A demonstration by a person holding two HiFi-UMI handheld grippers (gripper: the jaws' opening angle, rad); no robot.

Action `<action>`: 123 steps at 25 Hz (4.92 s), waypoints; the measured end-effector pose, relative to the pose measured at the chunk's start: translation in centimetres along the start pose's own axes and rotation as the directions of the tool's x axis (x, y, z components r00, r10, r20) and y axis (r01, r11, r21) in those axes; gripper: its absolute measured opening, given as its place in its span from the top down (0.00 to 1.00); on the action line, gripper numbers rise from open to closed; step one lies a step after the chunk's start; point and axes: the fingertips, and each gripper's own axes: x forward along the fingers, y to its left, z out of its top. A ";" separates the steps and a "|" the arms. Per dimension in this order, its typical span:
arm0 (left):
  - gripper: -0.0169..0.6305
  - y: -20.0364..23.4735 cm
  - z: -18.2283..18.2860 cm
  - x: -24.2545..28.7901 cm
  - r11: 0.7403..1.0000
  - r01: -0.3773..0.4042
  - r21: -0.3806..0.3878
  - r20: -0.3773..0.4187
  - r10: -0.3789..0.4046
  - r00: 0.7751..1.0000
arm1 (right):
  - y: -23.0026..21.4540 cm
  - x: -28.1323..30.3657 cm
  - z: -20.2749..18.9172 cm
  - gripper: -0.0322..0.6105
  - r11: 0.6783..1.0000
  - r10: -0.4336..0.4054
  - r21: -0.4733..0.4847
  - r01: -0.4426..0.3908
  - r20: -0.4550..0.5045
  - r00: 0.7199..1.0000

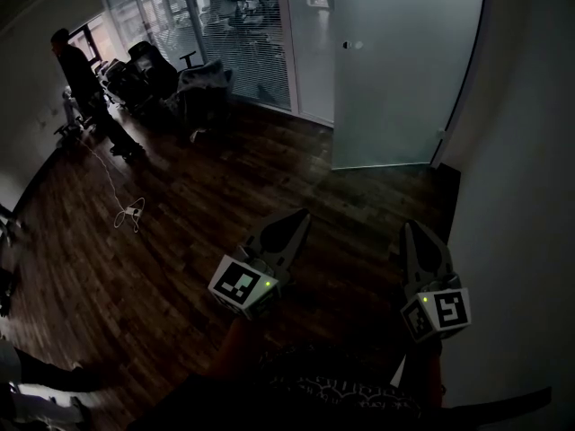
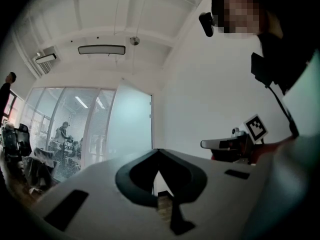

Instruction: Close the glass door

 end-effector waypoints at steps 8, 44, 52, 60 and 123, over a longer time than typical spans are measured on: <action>0.97 -0.9 0.0 0.8 1.000 0.000 0.019 0.006 0.000 1.000 | -1.0 -0.3 0.0 0.95 1.000 -0.004 -0.007 0.005 0.011 1.000; 0.97 4.6 -1.4 6.2 0.998 -0.060 0.023 -0.006 0.060 0.998 | -6.0 7.2 -2.2 0.95 1.000 0.008 0.014 -0.008 -0.008 1.000; 0.97 13.6 -0.5 11.8 0.999 -0.017 0.038 0.040 0.016 0.999 | -7.1 16.0 -2.0 0.95 0.999 -0.048 -0.010 0.048 0.010 0.999; 0.97 20.3 -0.4 14.8 0.998 0.052 0.036 0.052 -0.054 0.997 | -7.1 23.4 -2.1 0.95 0.996 -0.087 -0.017 0.087 0.011 0.996; 0.97 48.6 -5.5 48.5 0.999 -0.026 0.042 0.049 0.024 0.998 | -28.7 62.0 -6.6 0.95 0.996 -0.082 -0.038 0.083 0.012 0.997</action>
